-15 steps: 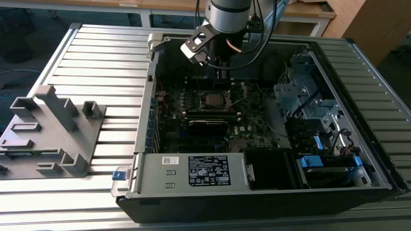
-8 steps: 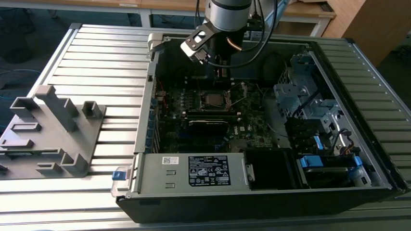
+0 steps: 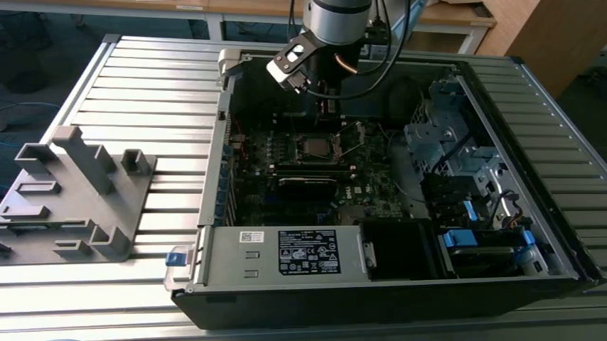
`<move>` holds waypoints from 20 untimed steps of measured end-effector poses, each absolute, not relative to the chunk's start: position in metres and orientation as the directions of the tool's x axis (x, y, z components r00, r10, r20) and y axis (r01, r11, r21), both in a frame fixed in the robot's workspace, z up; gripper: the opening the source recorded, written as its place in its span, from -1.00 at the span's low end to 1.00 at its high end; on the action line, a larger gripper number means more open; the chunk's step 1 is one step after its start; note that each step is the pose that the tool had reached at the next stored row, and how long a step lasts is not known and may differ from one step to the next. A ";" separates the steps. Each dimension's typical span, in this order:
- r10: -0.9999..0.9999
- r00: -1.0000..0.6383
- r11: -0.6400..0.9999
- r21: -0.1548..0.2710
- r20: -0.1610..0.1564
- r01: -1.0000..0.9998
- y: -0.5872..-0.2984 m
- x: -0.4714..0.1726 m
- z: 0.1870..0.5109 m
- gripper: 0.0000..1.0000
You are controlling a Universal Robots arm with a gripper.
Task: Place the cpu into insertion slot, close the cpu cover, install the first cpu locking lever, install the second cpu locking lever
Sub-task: 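Close the cpu cover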
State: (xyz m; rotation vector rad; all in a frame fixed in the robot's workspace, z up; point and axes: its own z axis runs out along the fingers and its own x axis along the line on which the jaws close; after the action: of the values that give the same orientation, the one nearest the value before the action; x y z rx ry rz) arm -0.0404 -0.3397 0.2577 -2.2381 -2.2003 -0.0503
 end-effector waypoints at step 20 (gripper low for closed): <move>1.000 0.017 -0.017 0.020 0.024 1.000 -0.340 -0.037 0.260 -0.79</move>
State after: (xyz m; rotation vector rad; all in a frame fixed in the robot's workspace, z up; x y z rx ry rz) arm -0.0370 -0.3397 0.2598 -2.2382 -2.2003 -0.0499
